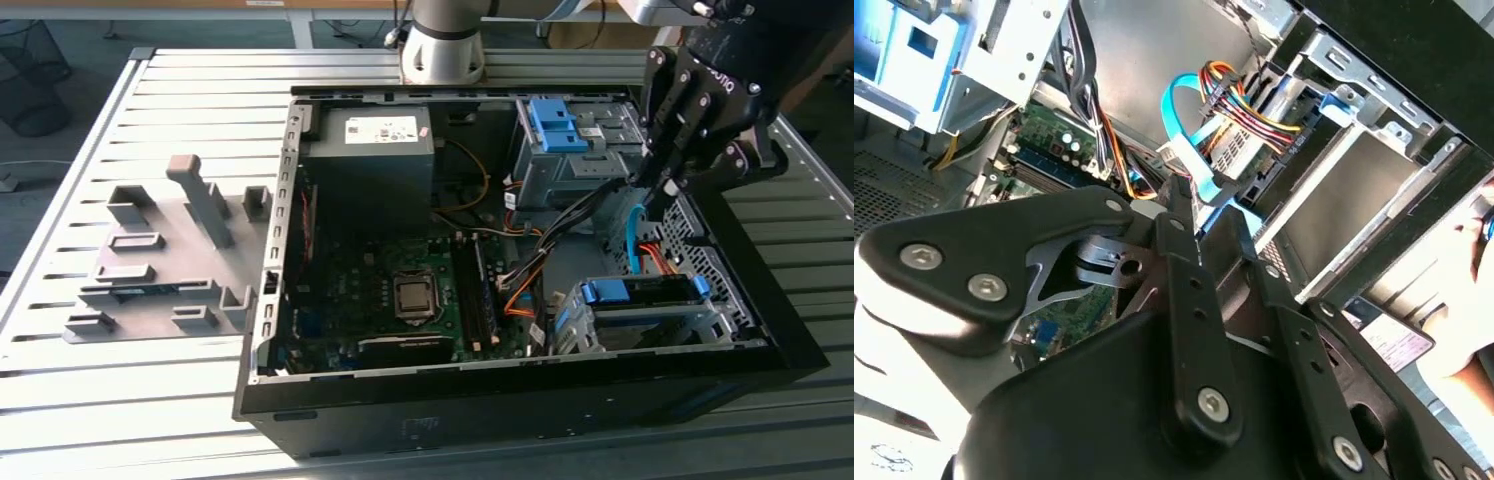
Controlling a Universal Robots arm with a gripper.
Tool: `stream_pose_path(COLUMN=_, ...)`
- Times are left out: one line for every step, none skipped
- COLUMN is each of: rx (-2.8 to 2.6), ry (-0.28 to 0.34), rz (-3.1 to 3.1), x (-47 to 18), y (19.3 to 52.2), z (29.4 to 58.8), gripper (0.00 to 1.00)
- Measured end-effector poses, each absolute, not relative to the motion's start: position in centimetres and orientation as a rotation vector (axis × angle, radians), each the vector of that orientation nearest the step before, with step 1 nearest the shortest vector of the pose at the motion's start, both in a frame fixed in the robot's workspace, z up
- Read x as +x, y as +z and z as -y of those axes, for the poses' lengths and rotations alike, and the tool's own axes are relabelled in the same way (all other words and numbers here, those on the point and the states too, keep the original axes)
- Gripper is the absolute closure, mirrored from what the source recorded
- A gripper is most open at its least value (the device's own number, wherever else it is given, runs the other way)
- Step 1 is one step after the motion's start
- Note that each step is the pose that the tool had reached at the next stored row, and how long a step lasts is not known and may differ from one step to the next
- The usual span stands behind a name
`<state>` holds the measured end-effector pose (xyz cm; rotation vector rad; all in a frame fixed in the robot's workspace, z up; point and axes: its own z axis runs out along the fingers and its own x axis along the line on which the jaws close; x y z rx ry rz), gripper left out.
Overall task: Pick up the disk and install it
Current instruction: 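Insert the second disk wire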
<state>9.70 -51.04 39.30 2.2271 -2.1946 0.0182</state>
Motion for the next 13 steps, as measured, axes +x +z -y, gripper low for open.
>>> stream_pose_path(rx=2.225, ry=0.022, rz=2.193, x=9.70, y=39.26, z=51.04, gripper=0.69)
stream_pose_path(rx=2.223, ry=0.027, rz=2.190, x=9.71, y=39.20, z=51.03, gripper=0.69)
stream_pose_path(rx=2.221, ry=0.031, rz=2.189, x=9.72, y=39.12, z=51.03, gripper=0.69)
stream_pose_path(rx=2.219, ry=0.035, rz=2.187, x=9.72, y=39.03, z=51.03, gripper=0.69)
stream_pose_path(rx=2.215, ry=0.043, rz=2.183, x=9.73, y=38.98, z=51.03, gripper=0.69)
stream_pose_path(rx=2.211, ry=0.051, rz=2.179, x=9.73, y=38.92, z=51.03, gripper=0.69)
stream_pose_path(rx=2.208, ry=0.058, rz=2.176, x=9.73, y=38.84, z=51.03, gripper=0.69)
stream_pose_path(rx=2.206, ry=0.063, rz=2.174, x=9.73, y=38.74, z=51.04, gripper=0.69)
stream_pose_path(rx=2.204, ry=0.066, rz=2.172, x=9.73, y=38.71, z=51.04, gripper=0.69)
stream_pose_path(rx=2.203, ry=0.067, rz=2.172, x=9.73, y=38.72, z=51.04, gripper=0.69)
stream_pose_path(rx=2.203, ry=0.067, rz=2.172, x=9.73, y=38.72, z=51.03, gripper=0.69)
stream_pose_path(rx=2.203, ry=0.067, rz=2.172, x=9.73, y=38.72, z=51.03, gripper=0.69)
stream_pose_path(rx=2.203, ry=0.068, rz=2.172, x=9.73, y=38.72, z=51.03, gripper=0.69)
